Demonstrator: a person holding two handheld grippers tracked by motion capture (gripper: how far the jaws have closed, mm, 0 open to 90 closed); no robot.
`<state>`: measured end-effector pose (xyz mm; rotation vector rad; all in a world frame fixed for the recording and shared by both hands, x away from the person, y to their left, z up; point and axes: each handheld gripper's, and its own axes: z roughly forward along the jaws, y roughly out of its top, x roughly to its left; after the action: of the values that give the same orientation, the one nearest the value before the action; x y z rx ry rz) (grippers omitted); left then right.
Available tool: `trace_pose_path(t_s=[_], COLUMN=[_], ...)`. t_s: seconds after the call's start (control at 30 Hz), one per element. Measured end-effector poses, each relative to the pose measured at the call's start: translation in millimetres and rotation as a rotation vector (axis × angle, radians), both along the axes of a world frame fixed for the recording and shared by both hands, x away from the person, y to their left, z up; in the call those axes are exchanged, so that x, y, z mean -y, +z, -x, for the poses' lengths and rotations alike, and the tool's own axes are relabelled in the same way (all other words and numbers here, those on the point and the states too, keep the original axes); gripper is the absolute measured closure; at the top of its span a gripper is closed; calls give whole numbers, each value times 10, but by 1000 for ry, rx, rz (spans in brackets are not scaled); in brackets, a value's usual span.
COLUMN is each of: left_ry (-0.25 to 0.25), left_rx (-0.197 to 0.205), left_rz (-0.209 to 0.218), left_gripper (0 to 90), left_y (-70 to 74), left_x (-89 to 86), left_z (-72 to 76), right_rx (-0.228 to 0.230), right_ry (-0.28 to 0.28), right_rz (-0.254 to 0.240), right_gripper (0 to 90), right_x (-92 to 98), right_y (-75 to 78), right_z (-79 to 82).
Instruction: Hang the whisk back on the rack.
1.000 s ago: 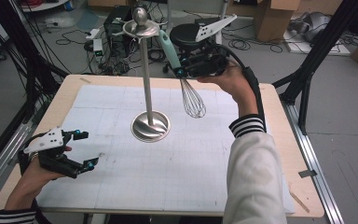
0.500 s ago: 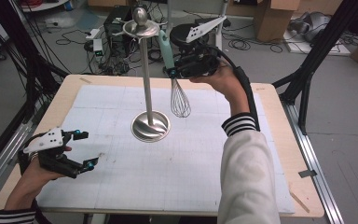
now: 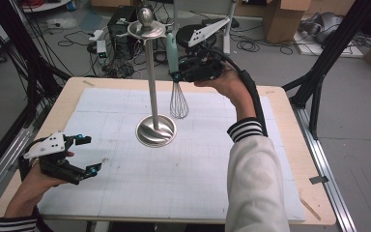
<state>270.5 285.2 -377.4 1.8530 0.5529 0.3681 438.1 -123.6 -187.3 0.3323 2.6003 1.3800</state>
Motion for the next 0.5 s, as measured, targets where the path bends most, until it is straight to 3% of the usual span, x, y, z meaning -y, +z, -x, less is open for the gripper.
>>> trace_pose_path(t_s=[0.37, 0.5], left_ry=[21, 20], left_rx=[-11, -7], left_rz=[11, 4], left_gripper=[17, 17], left_y=[-30, -15], left_x=[-93, -86], left_z=[48, 60], right_rx=[4, -1], right_ry=[-17, -34], right_rz=[-28, 4], right_gripper=[460, 384], right_x=[158, 254], right_y=[-74, -154], right_z=[113, 176])
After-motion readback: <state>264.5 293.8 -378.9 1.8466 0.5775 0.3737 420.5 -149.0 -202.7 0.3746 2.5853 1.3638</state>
